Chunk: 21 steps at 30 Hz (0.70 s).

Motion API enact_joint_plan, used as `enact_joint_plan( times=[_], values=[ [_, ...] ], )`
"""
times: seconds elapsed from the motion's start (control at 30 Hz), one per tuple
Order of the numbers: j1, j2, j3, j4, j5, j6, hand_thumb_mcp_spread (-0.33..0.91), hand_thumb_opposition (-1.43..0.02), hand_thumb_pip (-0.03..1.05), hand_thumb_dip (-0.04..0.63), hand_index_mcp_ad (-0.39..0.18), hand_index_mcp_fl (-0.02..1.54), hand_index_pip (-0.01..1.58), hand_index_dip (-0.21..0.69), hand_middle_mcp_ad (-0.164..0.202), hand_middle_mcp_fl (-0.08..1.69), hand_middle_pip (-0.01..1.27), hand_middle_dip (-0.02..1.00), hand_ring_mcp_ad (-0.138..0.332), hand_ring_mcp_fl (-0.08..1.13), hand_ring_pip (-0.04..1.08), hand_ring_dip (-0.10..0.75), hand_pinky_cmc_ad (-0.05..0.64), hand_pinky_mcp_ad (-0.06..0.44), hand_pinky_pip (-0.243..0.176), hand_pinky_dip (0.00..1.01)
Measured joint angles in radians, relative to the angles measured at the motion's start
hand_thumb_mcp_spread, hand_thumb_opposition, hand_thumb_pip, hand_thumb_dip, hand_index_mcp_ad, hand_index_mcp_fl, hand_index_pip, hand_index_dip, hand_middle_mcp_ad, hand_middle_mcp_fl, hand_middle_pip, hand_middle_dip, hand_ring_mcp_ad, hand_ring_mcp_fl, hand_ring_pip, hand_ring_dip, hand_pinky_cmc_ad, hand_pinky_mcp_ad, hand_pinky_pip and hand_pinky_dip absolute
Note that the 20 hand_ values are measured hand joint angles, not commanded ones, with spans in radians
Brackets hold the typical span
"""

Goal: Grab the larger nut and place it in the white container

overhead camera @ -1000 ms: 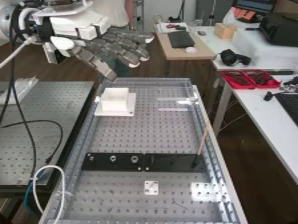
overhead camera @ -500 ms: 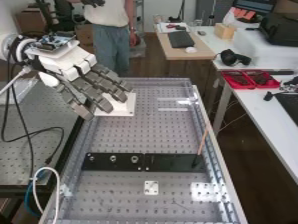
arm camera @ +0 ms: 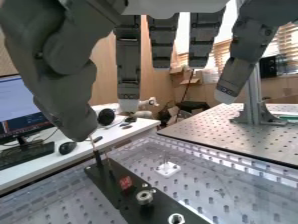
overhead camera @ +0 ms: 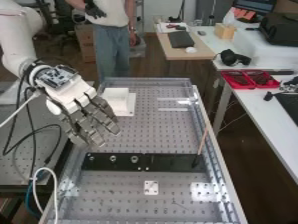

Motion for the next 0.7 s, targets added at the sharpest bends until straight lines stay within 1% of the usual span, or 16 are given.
enact_joint_plan(
  times=[0.03, 0.07, 0.13, 0.23, 0.33, 0.4, 0.53, 0.7],
  values=[
    [0.009, -0.011, -0.005, 0.012, 0.023, 0.005, 0.26, -0.84, 0.73, 0.253, -0.054, 0.01, 1.32, 0.108, 0.073, 0.01, 0.13, 0.33, 0.176, 0.0, 0.14, 0.218, 0.449, 0.379, -0.058, 0.9],
    [0.015, -0.02, -0.007, 0.02, 0.04, 0.009, 0.25, -0.85, 0.73, 0.253, -0.054, 0.02, 1.33, 0.113, 0.073, 0.01, 0.13, 0.33, 0.176, 0.0, 0.13, 0.218, 0.445, 0.379, -0.073, 0.88],
    [0.029, -0.039, -0.013, 0.038, 0.076, 0.016, 0.25, -0.85, 0.73, 0.253, -0.056, 0.01, 1.38, 0.141, 0.073, 0.01, 0.13, 0.33, 0.176, 0.0, 0.13, 0.218, 0.449, 0.379, -0.075, 0.88],
    [0.045, -0.065, -0.017, 0.058, 0.115, 0.023, 0.25, -0.85, 0.73, 0.253, -0.056, 0.01, 1.41, 0.147, 0.073, 0.01, 0.13, 0.33, 0.176, 0.0, 0.13, 0.218, 0.449, 0.374, -0.073, 0.88],
    [0.059, -0.099, -0.023, 0.107, 0.161, 0.017, 0.25, -0.85, 0.73, 0.253, -0.056, 0.01, 1.43, 0.159, 0.073, 0.01, 0.13, 0.33, 0.176, 0.0, 0.13, 0.215, 0.449, 0.367, -0.08, 0.87],
    [0.061, -0.116, -0.025, 0.133, 0.177, 0.01, 0.26, -0.86, 0.73, 0.253, -0.054, 0.01, 1.43, 0.164, 0.075, 0.01, 0.13, 0.33, 0.178, 0.0, 0.13, 0.218, 0.449, 0.367, -0.091, 0.87],
    [0.058, -0.143, -0.027, 0.156, 0.187, 0.005, 0.26, -0.86, 0.73, 0.253, -0.054, 0.01, 1.45, 0.169, 0.075, 0.01, 0.13, 0.33, 0.178, 0.0, 0.13, 0.218, 0.447, 0.36, -0.091, 0.85],
    [0.041, -0.176, -0.032, 0.206, 0.183, -0.018, 0.26, -0.86, 0.73, 0.253, -0.058, 0.01, 1.46, 0.168, 0.072, 0.01, 0.13, 0.33, 0.178, 0.0, 0.13, 0.218, 0.45, 0.361, -0.089, 0.85]
  ],
)
